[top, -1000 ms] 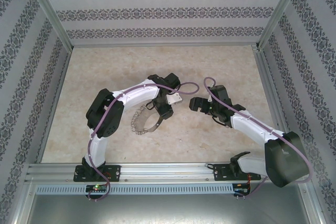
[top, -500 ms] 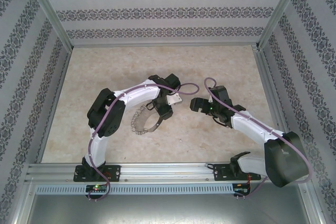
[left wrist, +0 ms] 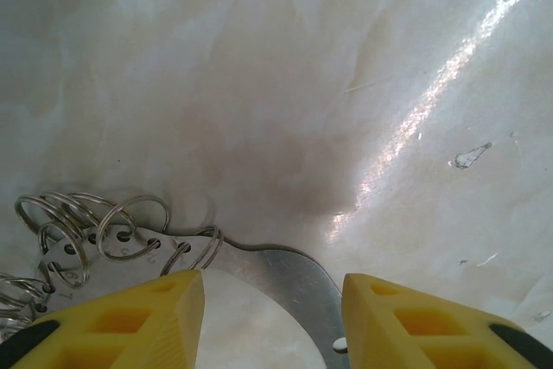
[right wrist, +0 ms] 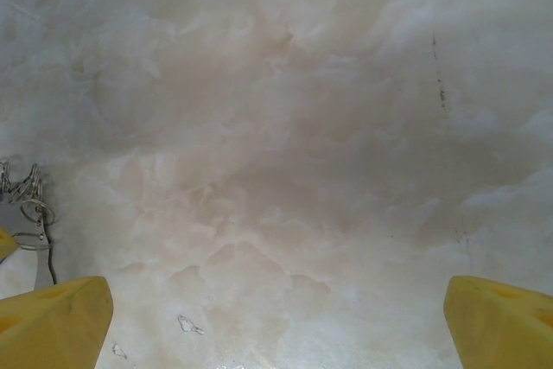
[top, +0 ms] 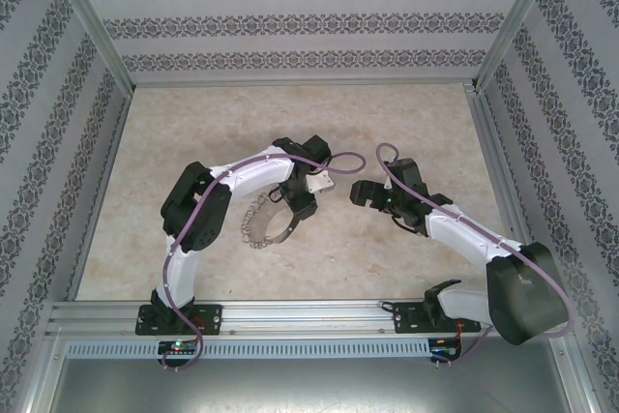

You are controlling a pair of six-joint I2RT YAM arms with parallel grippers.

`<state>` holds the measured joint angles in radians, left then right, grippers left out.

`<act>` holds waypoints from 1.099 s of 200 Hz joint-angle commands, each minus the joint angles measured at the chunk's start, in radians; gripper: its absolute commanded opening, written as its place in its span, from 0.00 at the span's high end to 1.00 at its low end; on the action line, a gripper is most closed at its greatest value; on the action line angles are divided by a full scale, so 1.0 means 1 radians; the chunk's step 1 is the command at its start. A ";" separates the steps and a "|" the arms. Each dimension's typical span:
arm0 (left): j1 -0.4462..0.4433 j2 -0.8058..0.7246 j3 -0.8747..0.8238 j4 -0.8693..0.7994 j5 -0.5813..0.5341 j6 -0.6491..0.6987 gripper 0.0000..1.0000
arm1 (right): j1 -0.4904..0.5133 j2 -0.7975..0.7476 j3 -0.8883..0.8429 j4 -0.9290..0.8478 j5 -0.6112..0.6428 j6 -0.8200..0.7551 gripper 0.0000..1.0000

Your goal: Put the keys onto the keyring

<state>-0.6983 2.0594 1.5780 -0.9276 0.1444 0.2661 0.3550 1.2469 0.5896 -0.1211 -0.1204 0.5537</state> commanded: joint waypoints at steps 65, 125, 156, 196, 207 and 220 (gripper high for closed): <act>0.018 -0.036 0.037 -0.003 -0.025 0.038 0.53 | -0.010 0.032 -0.005 0.031 -0.017 0.005 0.02; 0.040 -0.022 0.022 0.016 -0.010 0.039 0.53 | -0.010 0.049 0.004 0.035 -0.021 0.007 0.02; 0.044 -0.015 0.019 0.018 0.003 0.038 0.53 | -0.010 0.051 0.004 0.034 -0.016 0.006 0.02; 0.044 -0.015 0.006 0.024 0.021 0.032 0.54 | -0.010 0.055 0.003 0.036 -0.012 0.005 0.02; 0.045 -0.013 0.002 0.028 0.021 0.032 0.54 | -0.010 0.057 0.003 0.038 -0.011 0.006 0.02; 0.044 -0.010 0.001 0.027 0.023 0.030 0.54 | -0.009 0.060 0.003 0.038 -0.012 0.006 0.02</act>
<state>-0.6605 2.0529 1.5948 -0.9073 0.1532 0.2848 0.3550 1.2930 0.5858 -0.0994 -0.1287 0.5541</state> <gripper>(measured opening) 0.463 0.980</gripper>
